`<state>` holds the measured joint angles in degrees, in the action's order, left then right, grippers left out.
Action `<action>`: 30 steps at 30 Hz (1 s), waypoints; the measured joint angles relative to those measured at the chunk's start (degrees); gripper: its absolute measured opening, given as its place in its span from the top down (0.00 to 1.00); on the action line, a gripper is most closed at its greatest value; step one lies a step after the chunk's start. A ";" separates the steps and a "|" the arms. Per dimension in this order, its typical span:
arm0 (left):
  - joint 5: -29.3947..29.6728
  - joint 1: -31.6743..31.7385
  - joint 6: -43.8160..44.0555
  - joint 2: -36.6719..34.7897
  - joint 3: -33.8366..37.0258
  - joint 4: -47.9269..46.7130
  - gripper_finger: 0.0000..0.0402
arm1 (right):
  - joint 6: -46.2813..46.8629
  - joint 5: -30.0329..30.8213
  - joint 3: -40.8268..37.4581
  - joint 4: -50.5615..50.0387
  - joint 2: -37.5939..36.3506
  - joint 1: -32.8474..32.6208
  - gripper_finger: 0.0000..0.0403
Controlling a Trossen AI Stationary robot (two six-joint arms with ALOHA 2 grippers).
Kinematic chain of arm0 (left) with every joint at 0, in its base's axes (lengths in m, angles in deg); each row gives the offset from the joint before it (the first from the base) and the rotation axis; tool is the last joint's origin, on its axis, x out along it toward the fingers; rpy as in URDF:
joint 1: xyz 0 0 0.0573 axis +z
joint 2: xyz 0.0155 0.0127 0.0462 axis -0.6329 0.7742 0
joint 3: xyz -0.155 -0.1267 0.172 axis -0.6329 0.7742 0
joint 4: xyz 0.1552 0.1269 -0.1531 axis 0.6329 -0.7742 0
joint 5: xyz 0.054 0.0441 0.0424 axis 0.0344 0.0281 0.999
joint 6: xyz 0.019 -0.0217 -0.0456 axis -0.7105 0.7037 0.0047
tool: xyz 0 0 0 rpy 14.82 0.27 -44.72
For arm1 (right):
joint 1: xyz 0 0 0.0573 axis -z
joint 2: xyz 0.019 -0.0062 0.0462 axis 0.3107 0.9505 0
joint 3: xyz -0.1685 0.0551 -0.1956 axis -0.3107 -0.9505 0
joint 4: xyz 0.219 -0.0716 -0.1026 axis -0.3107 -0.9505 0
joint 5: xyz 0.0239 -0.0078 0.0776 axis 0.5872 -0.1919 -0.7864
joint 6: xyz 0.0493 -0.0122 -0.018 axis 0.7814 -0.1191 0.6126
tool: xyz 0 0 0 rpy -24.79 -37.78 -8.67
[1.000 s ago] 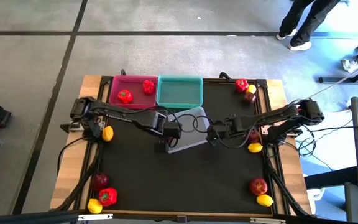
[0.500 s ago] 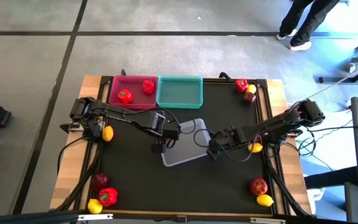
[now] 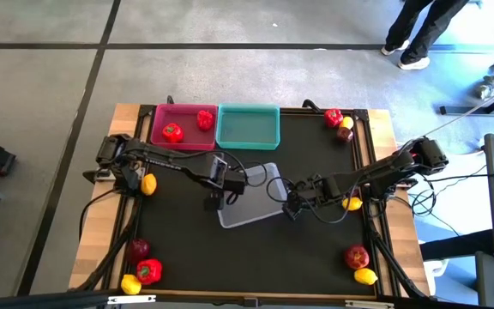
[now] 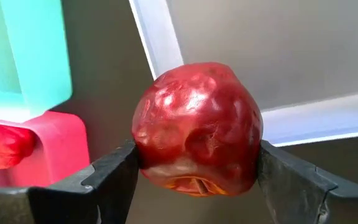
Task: Sort produce into baskets
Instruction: Put the dark red apple into the transparent bin
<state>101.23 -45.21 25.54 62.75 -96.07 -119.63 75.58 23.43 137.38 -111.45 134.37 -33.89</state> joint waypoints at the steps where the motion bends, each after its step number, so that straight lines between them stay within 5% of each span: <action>1: 0.61 0.20 -0.13 0.00 0.00 0.09 0.29 | 0.08 -0.18 0.00 0.01 0.00 0.00 0.28; 10: 4.00 0.59 -1.69 0.00 0.00 0.21 0.29 | 1.50 -3.50 0.04 3.13 0.00 -2.83 0.28; 30: 4.04 -1.78 -11.98 0.00 0.00 4.91 0.29 | -6.12 1.52 0.04 5.53 -0.04 -3.30 0.28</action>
<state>105.26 -46.99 13.56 62.75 -96.07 -114.72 69.46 24.95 137.42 -105.92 134.32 -37.19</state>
